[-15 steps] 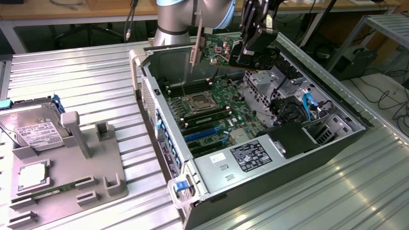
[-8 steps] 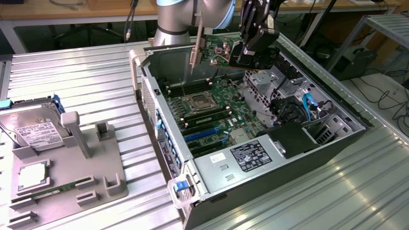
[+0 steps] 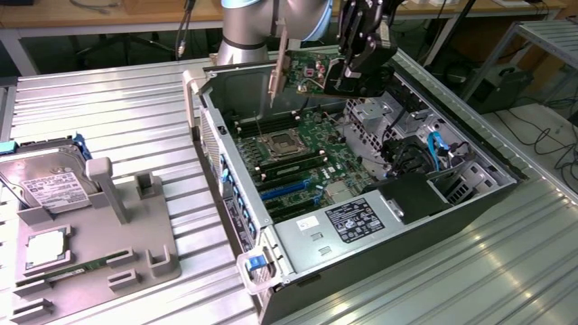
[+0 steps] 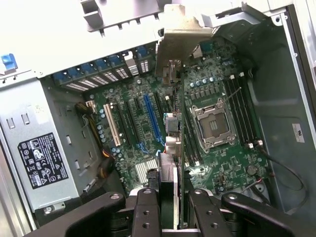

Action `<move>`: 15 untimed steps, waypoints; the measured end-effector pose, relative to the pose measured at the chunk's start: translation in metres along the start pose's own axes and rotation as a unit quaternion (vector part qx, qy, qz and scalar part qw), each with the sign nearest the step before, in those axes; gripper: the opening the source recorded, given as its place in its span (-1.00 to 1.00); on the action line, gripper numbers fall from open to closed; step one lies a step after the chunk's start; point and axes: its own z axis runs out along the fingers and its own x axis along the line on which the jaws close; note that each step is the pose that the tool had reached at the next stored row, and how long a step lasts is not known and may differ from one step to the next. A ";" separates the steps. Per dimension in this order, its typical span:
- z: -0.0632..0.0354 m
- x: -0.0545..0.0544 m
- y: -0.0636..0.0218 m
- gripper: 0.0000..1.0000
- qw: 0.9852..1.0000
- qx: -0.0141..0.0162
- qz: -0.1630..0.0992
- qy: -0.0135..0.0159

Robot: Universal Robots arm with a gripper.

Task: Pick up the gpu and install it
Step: 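Insert the gpu into the slot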

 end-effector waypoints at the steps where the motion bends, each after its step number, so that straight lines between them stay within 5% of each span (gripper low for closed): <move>1: 0.0000 0.000 0.0000 -0.45 1.000 0.000 -0.003 0.000; 15: 0.0003 0.000 0.0000 -0.45 0.999 -0.001 -0.047 0.002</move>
